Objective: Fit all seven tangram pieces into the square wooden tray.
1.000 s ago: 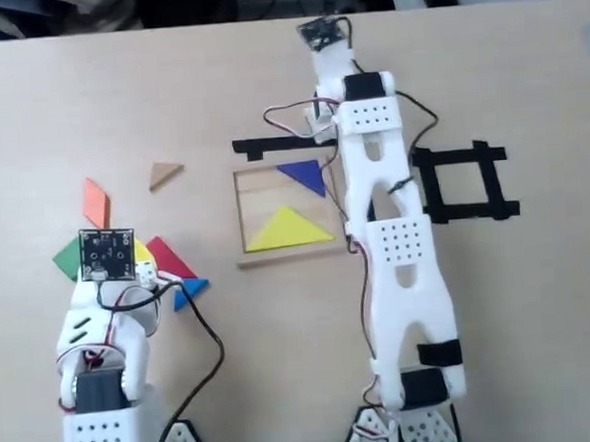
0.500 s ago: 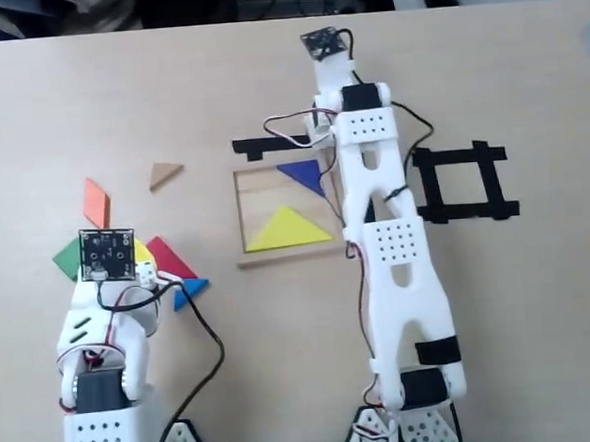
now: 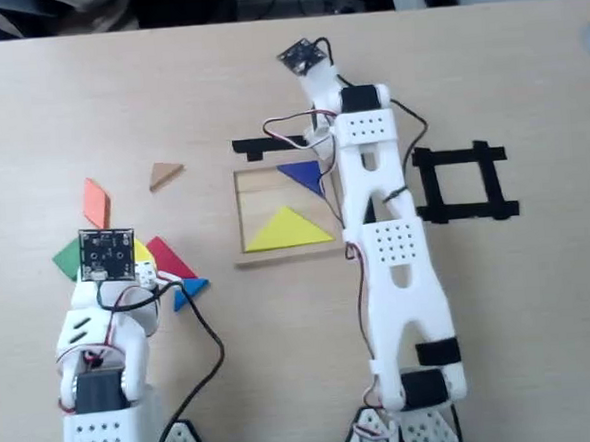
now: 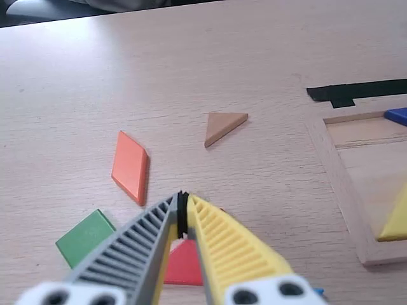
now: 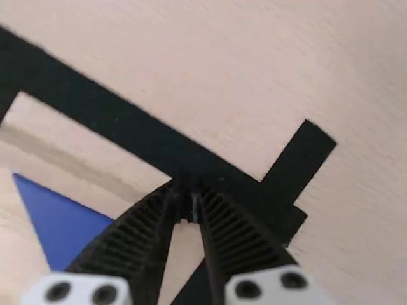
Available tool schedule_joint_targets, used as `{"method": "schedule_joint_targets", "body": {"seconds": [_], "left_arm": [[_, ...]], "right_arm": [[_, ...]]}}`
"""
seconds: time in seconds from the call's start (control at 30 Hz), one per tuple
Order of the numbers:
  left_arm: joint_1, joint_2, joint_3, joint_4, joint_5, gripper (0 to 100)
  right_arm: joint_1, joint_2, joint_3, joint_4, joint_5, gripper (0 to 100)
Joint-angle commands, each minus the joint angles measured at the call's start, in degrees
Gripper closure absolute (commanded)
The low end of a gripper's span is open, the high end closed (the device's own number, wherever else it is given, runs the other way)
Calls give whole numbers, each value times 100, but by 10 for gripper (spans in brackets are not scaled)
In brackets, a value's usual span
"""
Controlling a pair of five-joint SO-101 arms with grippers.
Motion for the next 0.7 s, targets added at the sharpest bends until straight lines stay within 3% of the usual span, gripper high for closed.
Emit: {"method": "schedule_joint_targets", "body": {"seconds": [0.0,0.2,0.4,0.67], "left_arm": [[66,-70,92,-141,-18,970],[31,-70,92,-141,-18,970],[57,-70,92,-141,-18,970],[57,-70,92,-141,-18,970]], "right_arm": [[-378,-13,-48,941,677,988],[-501,-13,-813,1248,501,988],[-185,-31,-840,1204,501,988],[-457,-22,-831,818,-255,988]]}}
